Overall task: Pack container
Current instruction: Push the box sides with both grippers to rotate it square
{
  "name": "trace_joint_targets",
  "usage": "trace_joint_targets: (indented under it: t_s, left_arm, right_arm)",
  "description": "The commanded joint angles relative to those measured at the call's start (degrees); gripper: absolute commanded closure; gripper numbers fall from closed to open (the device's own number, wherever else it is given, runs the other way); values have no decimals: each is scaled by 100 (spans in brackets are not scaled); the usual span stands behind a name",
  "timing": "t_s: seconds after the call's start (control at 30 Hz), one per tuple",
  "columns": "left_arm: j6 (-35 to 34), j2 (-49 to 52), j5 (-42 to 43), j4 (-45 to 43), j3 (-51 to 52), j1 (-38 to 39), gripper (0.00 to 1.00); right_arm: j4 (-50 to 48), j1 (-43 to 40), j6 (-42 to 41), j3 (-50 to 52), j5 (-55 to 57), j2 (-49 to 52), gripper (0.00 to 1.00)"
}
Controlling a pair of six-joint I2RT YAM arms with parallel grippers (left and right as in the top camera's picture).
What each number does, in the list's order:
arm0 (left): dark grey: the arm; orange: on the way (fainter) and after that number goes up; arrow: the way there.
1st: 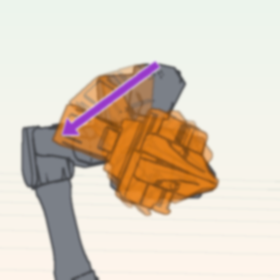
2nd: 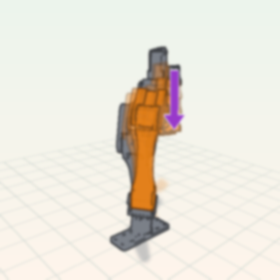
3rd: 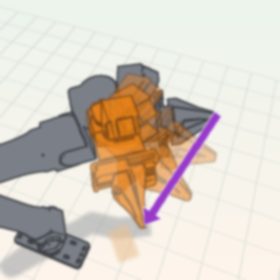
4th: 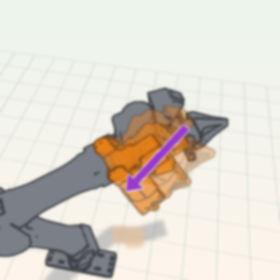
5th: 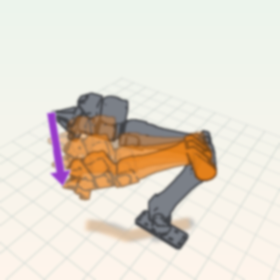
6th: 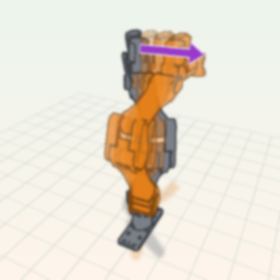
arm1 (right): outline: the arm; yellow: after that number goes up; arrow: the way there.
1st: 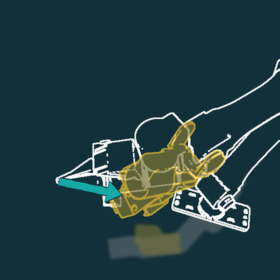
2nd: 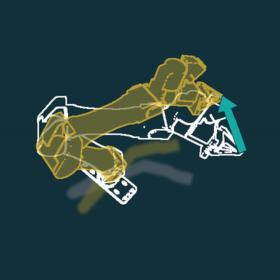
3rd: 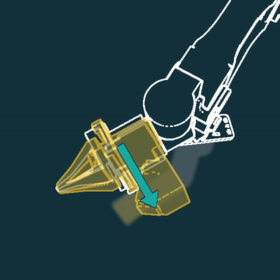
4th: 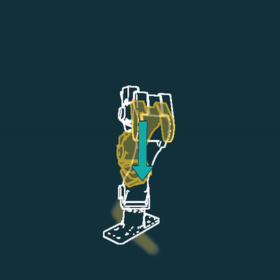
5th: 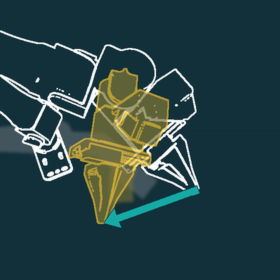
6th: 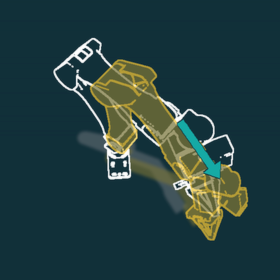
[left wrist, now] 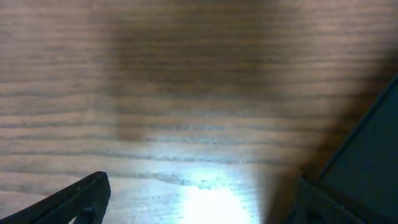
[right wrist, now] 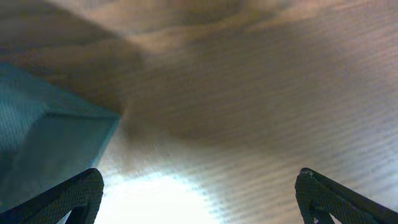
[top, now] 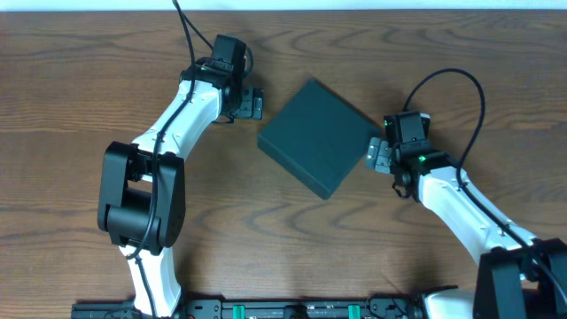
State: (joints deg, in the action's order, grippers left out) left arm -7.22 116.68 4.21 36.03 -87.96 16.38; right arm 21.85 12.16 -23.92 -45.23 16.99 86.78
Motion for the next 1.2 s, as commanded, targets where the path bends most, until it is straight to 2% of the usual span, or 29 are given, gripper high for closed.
trace_joint_targets:
  t_s: [0.0,0.27,0.6,0.8,1.17]
  left_arm:
    - [81,48,199,109,-125,50,5]
    - [4,48,315,723,-125,310,5]
    - [-1128,31,326,1432,-125,656,5]
    - [-1561,-280,267,1821,-125,907,5]
    - [-1705,-730,-15,2240,-122,925,5]
  right_arm:
    - [-162,-37,-90,20,98,170,1]
    - [-671,-37,-90,20,74,514,1]
    - [-1248,-37,-66,20,-4,619,1]
    - [-1488,-13,-24,20,-540,619,1]
    - [-1720,540,-26,20,-1082,619,1]
